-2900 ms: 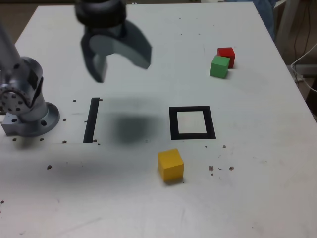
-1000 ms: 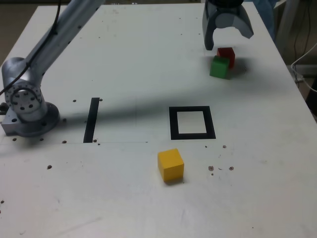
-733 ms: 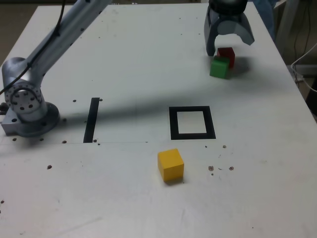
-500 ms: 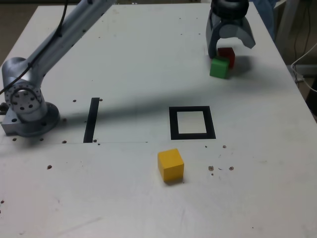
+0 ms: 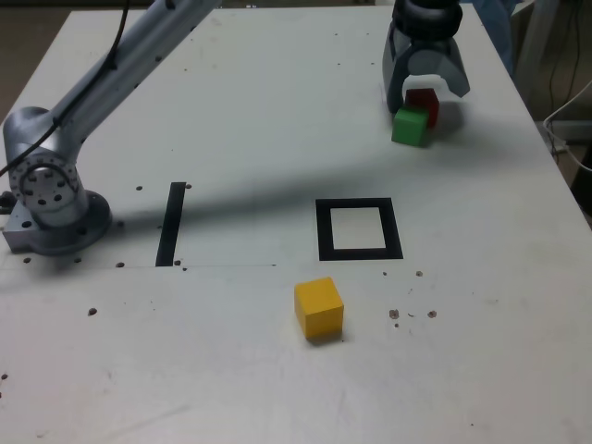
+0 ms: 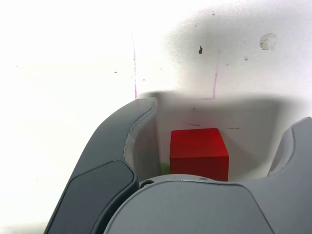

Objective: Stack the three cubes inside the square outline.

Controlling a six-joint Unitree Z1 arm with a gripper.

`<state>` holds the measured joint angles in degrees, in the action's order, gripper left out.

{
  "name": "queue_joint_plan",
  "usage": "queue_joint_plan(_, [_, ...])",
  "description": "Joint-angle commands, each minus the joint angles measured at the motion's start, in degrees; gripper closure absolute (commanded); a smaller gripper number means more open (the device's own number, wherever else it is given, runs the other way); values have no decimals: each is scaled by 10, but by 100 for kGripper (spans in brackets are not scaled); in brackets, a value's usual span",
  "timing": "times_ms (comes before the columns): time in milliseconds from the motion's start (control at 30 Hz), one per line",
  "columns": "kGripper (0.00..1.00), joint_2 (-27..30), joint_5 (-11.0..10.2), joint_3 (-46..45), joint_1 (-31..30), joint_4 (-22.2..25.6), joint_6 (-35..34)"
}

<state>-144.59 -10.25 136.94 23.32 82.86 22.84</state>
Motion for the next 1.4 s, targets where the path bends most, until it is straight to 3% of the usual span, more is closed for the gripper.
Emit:
queue_joint_plan(0, [19,0,4,-2,1,-1,0])
queue_joint_plan(367, [26,0,28,-8,-2,-1,3])
queue_joint_plan(1067, [66,1,29,0,-1,2,4])
queue_joint_plan(1367, [74,18,35,-5,2,3,8])
